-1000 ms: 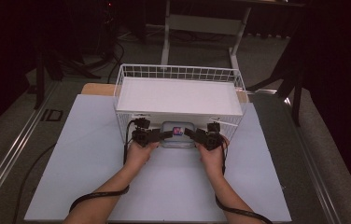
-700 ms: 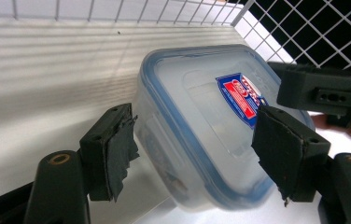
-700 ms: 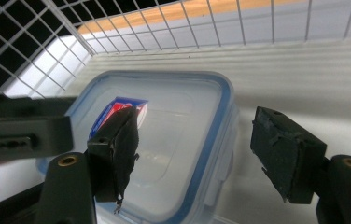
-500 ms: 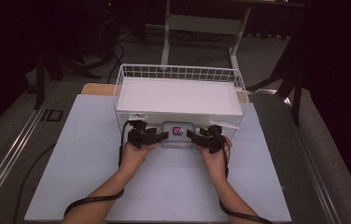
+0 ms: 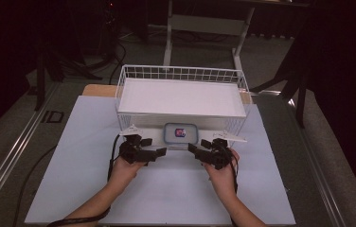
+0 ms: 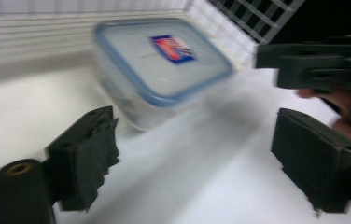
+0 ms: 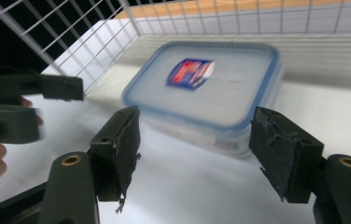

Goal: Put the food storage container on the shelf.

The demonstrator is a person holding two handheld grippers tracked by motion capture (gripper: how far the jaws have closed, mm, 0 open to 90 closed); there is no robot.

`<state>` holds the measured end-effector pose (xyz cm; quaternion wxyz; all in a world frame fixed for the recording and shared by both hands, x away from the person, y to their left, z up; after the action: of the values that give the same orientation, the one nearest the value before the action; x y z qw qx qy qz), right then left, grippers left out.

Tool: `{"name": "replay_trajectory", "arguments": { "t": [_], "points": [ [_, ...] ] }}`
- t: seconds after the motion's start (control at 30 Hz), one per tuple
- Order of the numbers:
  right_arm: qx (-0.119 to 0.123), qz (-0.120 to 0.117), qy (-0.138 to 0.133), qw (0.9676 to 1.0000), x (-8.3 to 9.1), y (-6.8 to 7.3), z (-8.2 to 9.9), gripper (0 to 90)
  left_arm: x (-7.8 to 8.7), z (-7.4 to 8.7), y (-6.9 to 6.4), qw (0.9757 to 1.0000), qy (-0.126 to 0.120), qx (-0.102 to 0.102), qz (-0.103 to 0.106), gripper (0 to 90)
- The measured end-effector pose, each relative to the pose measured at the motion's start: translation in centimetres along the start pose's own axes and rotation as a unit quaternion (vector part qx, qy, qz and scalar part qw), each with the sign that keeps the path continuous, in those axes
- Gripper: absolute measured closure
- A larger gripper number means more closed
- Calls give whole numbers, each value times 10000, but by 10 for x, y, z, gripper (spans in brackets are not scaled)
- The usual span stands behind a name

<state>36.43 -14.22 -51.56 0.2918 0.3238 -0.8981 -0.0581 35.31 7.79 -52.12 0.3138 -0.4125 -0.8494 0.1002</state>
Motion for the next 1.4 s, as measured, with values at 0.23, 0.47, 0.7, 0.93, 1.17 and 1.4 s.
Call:
{"name": "replay_trajectory", "arguments": {
  "t": [0.23,0.47,0.7,0.93,1.17,1.4],
  "points": [
    [188,-20,281,9994,-2,12,13,477,26,3,-16,9996,-180,-228,72,12],
    [302,61,411,9987,-9,16,19,841,46,15,-24,9989,-206,-408,94,13],
    [253,118,656,9975,-24,11,25,900,55,37,-24,9987,-100,-501,-13,13],
    [326,194,698,9968,-37,9,24,900,57,55,-18,9985,-139,-528,-91,13],
    [357,176,734,9965,-56,14,25,900,54,58,-14,9983,-126,-552,-121,13],
    [432,218,700,9964,-69,18,19,899,53,59,-12,9984,-131,-535,-131,13]
  ]
}}
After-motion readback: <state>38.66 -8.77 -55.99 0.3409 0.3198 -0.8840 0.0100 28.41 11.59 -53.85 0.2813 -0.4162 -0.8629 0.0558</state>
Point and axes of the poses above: each handheld gripper's, and its own axes: x roughly backward along the jaws, z roughly out of its underside, y roughly to its left, the point moved 6 cm from there along -x, roughly forward along the jaws, and after that the axes turned 2 degrees about x, right-handed, at the moved point
